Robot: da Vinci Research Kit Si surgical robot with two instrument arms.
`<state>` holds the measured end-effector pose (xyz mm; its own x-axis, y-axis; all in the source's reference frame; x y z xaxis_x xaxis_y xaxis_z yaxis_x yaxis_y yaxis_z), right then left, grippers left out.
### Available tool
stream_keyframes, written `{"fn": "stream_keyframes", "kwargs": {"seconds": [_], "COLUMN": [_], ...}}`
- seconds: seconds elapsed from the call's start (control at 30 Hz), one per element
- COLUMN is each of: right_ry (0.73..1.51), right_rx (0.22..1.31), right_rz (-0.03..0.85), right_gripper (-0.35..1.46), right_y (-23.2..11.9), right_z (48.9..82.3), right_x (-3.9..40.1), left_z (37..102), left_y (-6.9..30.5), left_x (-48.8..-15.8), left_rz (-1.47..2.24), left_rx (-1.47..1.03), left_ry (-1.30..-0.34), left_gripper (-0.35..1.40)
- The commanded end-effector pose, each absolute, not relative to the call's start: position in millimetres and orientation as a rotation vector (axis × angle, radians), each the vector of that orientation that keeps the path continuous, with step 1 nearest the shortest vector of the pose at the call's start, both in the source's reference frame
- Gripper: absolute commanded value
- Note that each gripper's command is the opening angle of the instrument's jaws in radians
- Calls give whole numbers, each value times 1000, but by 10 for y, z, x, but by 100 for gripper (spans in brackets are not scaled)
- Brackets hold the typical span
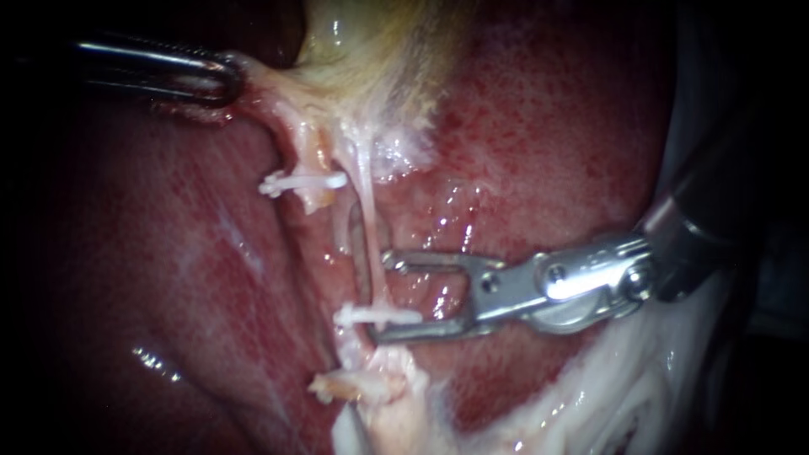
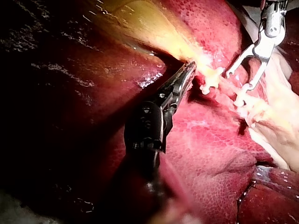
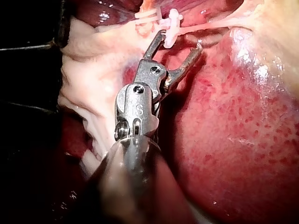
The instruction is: Going back first clip right tube
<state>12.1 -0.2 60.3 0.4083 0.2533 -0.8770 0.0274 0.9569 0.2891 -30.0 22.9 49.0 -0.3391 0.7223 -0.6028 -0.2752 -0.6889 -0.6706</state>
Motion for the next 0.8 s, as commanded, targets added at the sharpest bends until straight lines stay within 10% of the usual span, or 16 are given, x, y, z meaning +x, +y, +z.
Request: {"fn": "stream_keyframes", "kwargs": {"seconds": [0.03, 0.8], "right_ry": [1135, 1117], "right_rx": [273, 299], "right_rz": [126, 23], "right_gripper": [50, 50], "right_y": [2, 27], "right_z": [597, 552], "right_x": [114, 49], "left_z": [490, 544], "left_y": [228, 205], "left_x": [-300, -330], "left_rz": [2063, 2100], "left_rx": [-1260, -1227], "left_ry": [-614, -624], "left_gripper": [-35, -35]}}
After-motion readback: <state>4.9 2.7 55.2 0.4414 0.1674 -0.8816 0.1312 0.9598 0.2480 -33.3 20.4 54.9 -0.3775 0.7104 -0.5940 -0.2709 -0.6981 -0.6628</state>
